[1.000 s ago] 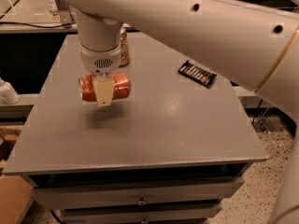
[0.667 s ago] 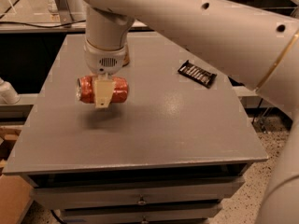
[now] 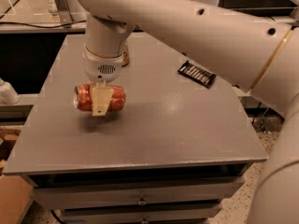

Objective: Knock coke can over

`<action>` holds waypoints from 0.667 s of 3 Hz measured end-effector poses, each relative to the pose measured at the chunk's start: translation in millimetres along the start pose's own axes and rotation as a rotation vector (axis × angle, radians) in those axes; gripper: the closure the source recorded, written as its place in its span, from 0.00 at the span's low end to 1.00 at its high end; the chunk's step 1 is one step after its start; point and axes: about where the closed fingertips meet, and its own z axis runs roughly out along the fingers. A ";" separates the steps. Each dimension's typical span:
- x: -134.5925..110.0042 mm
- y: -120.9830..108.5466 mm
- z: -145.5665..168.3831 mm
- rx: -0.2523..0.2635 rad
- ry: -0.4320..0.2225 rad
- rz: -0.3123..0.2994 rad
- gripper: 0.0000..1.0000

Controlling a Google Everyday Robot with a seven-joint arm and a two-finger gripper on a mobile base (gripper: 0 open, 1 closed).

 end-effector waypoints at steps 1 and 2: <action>-0.1 3.4 7.5 -0.005 0.030 -0.014 0.61; 2.5 4.8 10.7 -0.006 0.058 -0.017 0.39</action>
Offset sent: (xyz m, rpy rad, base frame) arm -0.0047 -0.0045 -0.0163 -0.0938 -0.0252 0.0176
